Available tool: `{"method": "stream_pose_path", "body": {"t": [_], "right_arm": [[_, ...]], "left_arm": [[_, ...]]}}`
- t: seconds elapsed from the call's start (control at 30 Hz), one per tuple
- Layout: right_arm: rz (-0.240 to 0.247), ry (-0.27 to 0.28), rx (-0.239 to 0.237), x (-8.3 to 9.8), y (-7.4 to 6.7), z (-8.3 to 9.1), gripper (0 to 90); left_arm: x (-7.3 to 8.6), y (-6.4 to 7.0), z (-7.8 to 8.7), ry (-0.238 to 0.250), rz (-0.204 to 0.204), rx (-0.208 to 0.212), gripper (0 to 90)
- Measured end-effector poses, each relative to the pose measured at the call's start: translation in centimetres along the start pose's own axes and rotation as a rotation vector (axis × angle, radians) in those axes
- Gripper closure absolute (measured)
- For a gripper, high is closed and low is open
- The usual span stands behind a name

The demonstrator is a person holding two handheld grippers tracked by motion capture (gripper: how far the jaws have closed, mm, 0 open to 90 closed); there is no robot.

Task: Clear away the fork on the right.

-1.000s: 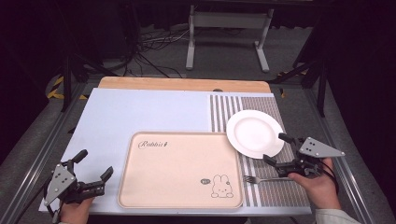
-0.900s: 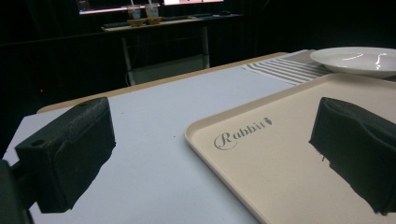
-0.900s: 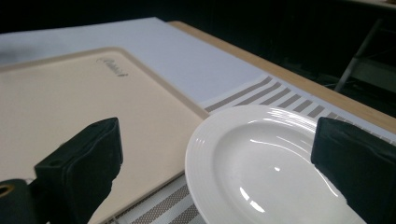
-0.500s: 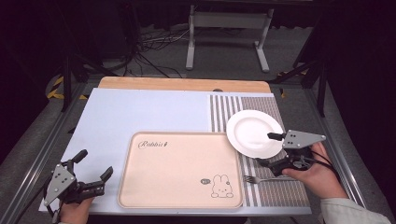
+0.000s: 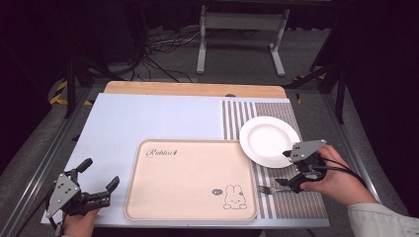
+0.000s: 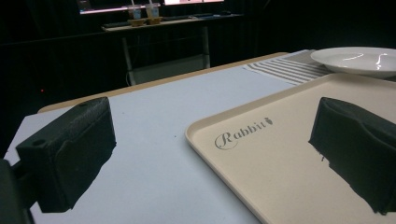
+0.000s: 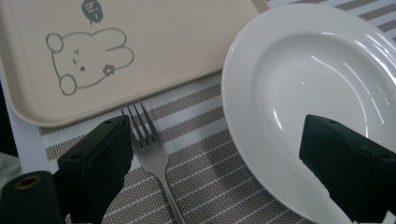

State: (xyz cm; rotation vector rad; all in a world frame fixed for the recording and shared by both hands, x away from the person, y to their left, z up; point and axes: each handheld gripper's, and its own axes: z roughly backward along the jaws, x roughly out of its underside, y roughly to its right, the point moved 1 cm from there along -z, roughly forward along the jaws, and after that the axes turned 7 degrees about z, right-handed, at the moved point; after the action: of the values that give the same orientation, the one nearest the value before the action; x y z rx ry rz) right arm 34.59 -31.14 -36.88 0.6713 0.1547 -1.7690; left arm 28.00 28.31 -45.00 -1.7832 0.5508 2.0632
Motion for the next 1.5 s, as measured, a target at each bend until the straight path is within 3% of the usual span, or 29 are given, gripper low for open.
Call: {"method": "stream_pose_path", "body": {"t": [0.1, 0.17, 0.33, 0.63, 0.83, 1.2, 1.27, 1.33, 1.5], "right_arm": [[0.016, -0.065, -0.021, 0.1, 0.0, -0.1, 11.1], [0.023, -0.071, -0.028, 0.1, 0.0, -0.2, 11.1], [0.051, -0.159, -0.063, 0.1, 0.3, -0.3, 11.3], [0.104, -0.245, -0.101, -0.5, 0.3, -0.7, 12.7], [0.124, -0.284, -0.153, -0.7, 0.3, -0.9, 13.3], [0.165, -0.351, -0.168, -0.6, 0.4, -1.5, 15.9], [0.173, -0.339, -0.176, -0.5, 0.5, -1.7, 15.8], [0.192, -0.329, -0.191, -0.4, 0.5, -1.9, 18.5], [0.210, -0.380, -0.228, 0.1, 0.1, -2.6, 28.1]], "left_arm": [[0.0, 0.0, 0.0, -0.002, -0.005, 0.000, 0.9], [0.0, 0.0, 0.0, -0.001, -0.006, 0.000, 0.9], [0.0, 0.0, 0.0, 0.000, 0.000, 0.002, 0.9], [0.0, 0.0, 0.0, 0.000, -0.002, 0.004, 0.9], [0.0, -0.1, 0.0, -0.002, -0.003, 0.006, 1.0], [0.0, 0.0, 0.0, -0.002, -0.001, 0.009, 1.1], [0.0, 0.0, 0.0, 0.000, 0.003, 0.010, 1.1], [0.0, 0.0, 0.0, 0.001, 0.003, 0.009, 1.1], [0.0, 0.0, 0.0, -0.001, -0.001, 0.008, 1.1]]}}
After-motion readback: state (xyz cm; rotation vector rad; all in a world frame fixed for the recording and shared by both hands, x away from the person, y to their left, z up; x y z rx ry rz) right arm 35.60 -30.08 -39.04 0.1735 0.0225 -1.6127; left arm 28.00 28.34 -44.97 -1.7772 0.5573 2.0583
